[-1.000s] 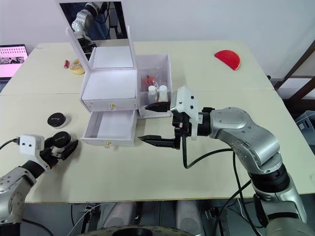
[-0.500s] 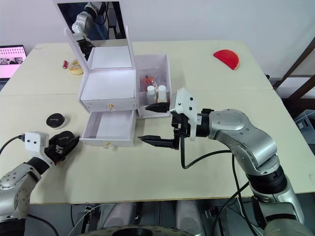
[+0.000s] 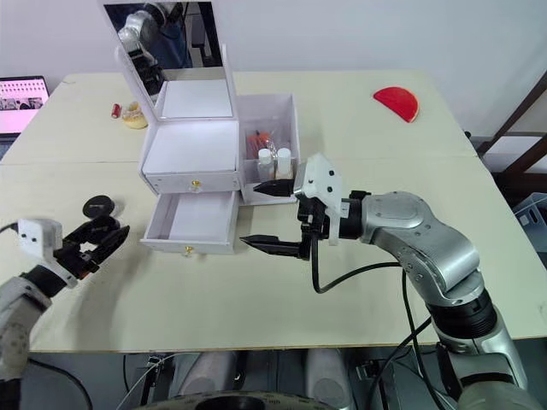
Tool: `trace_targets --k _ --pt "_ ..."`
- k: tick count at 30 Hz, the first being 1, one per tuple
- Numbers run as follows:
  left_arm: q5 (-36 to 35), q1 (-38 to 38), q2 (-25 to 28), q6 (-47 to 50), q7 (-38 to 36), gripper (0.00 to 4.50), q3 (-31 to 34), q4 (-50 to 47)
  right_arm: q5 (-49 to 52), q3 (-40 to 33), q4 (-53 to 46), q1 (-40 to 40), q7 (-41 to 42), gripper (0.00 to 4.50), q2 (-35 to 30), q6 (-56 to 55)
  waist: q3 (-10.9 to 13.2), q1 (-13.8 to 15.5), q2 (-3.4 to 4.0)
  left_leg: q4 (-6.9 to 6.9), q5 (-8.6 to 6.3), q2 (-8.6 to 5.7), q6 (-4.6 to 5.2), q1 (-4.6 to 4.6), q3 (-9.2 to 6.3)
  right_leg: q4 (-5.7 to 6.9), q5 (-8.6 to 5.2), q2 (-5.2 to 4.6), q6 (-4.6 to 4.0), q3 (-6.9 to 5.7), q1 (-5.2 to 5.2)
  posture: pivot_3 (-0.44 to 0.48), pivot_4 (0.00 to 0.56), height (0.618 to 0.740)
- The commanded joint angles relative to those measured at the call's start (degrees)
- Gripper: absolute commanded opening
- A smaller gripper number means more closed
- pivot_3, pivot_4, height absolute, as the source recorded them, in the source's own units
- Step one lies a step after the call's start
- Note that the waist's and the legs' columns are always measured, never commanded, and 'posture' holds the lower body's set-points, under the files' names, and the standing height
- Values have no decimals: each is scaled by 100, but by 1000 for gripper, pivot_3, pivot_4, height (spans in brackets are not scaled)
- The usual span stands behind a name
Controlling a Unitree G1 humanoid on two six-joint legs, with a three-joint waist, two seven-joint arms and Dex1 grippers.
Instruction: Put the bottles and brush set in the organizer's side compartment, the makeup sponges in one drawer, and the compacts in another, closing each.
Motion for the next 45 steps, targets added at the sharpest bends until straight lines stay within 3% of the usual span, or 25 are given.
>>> trace_targets --k 1,6,13,37,38,40,45 --pt "-191 -312 308 77 -487 2688 -109 -96 -73 -1 -37 -17 -48 4500 99 -95 0 4 1 0 0 0 0 1 0 1 0 1 0 0 0 0 150 739" --pt "-169 -977 562 265 -920 2688 -610 82 -200 31 -39 32 -102 4500 146 -122 1 -5 2 -1 0 1 0 0 -1 1 0 4 0 -1 0 0 150 739" --pt "-17 -1550 511 363 -1201 2688 -1251 338 -292 -41 -211 180 -324 4500 170 -57 1 -34 2 -9 0 0 1 0 -1 -1 0 4 3 0 -2 0 150 739" --pt "357 -1483 398 259 -1273 2688 -1731 441 -330 -122 -429 339 -651 4500 112 24 2 -39 3 -8 0 1 1 2 -2 1 0 4 3 0 -1 0 150 739" --pt "360 -1487 400 261 -1270 3714 -1728 447 -332 -121 -427 339 -651 4500 112 21 2 -39 3 -7 0 1 1 2 -2 2 0 4 3 0 -1 0 150 739" --pt "367 -1527 407 277 -1256 4466 -1723 469 -329 -118 -421 331 -649 4500 117 20 1 -37 2 -6 0 1 1 2 -2 2 0 4 3 0 0 0 150 739" --pt "362 -1568 431 356 -1202 4466 -1690 480 -331 -120 -413 321 -647 4500 123 13 1 -44 3 -6 1 2 1 5 -2 4 -1 5 3 1 0 0 150 739"
